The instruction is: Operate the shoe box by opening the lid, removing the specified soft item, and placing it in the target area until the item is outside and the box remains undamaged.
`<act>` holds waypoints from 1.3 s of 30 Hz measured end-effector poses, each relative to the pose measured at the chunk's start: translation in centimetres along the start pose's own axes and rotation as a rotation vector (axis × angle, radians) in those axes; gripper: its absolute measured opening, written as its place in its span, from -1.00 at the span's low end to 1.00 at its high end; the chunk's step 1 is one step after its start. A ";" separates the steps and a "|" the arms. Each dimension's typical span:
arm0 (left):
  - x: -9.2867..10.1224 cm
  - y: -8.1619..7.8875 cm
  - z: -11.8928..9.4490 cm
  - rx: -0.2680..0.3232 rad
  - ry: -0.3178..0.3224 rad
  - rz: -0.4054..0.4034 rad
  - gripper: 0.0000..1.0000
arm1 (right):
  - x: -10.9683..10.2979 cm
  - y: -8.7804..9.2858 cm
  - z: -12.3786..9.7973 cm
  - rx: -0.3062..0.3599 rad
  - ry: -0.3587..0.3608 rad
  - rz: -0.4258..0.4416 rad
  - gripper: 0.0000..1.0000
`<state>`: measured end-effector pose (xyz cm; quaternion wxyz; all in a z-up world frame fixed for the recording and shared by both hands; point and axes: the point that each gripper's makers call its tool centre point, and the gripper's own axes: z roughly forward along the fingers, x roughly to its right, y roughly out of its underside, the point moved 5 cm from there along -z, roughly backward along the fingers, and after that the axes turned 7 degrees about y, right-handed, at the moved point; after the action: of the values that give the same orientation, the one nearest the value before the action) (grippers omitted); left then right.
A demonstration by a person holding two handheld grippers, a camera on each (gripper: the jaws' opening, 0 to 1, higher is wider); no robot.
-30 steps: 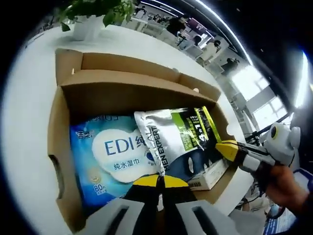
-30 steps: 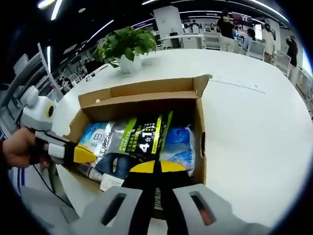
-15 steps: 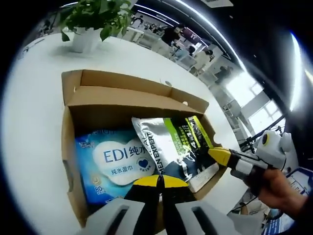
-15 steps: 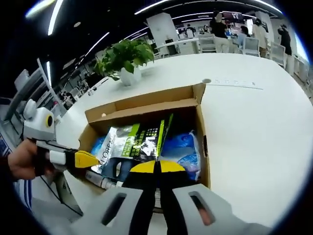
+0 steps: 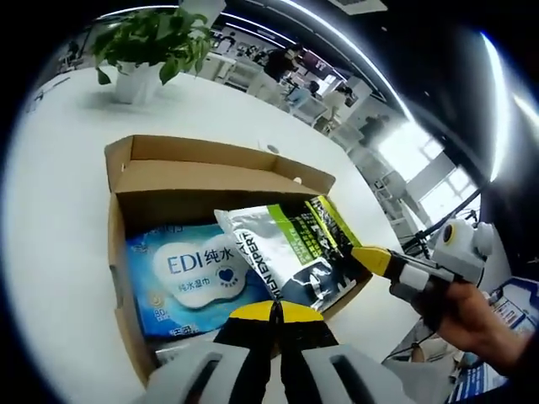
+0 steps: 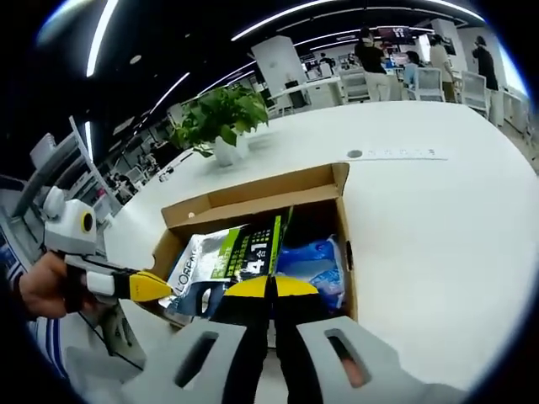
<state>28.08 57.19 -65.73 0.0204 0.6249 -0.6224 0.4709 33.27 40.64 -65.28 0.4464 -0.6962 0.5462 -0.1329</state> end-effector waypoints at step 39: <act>12.9 0.0 10.0 -0.194 0.156 0.276 -0.99 | 13.0 0.8 -11.2 0.185 0.204 0.228 -1.00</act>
<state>30.89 41.25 -63.35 0.0638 0.4901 -0.7413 0.4541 30.00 23.88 -63.53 0.4631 -0.5687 0.6494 -0.2009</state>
